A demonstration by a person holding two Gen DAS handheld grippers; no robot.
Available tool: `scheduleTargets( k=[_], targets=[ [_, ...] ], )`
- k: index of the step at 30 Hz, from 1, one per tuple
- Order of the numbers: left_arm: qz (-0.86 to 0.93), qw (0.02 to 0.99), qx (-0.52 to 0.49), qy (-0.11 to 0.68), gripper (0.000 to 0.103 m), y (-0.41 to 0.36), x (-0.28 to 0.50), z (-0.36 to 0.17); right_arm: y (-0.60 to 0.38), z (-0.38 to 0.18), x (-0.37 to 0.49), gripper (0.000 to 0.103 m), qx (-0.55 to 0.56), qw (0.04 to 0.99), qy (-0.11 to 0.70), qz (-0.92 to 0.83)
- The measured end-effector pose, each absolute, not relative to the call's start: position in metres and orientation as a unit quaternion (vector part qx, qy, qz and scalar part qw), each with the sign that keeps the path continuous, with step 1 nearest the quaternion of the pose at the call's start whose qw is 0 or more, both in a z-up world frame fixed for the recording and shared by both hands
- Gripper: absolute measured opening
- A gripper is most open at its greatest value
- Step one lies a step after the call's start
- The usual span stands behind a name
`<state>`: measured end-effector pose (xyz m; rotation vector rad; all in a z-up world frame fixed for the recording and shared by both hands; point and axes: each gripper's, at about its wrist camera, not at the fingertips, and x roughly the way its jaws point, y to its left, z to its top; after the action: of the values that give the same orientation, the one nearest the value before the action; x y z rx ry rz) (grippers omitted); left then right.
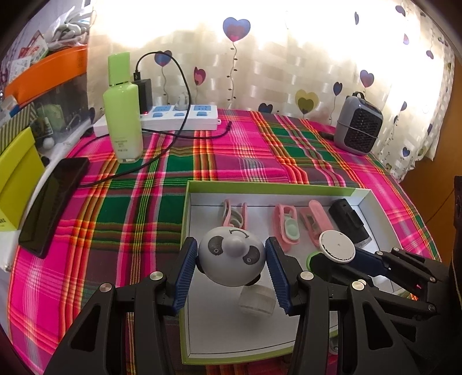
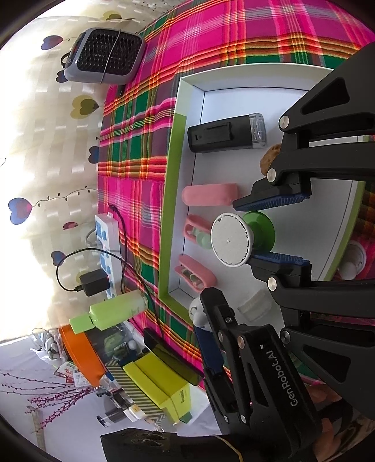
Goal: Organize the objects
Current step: 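Lower both items onto the box floor and open both tools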
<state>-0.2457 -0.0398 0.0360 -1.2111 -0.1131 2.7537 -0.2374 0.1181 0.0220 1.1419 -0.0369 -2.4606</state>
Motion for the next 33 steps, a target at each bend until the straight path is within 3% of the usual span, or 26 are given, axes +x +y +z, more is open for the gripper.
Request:
scheduleTargets(
  k=[33],
  targets=[
    [0.909, 0.079, -0.409, 0.017, 0.047, -0.024, -0.251, 0.025, 0.123, 0.015, -0.242, 0.028, 0.407, 0.198, -0.006, -0.892]
  ],
)
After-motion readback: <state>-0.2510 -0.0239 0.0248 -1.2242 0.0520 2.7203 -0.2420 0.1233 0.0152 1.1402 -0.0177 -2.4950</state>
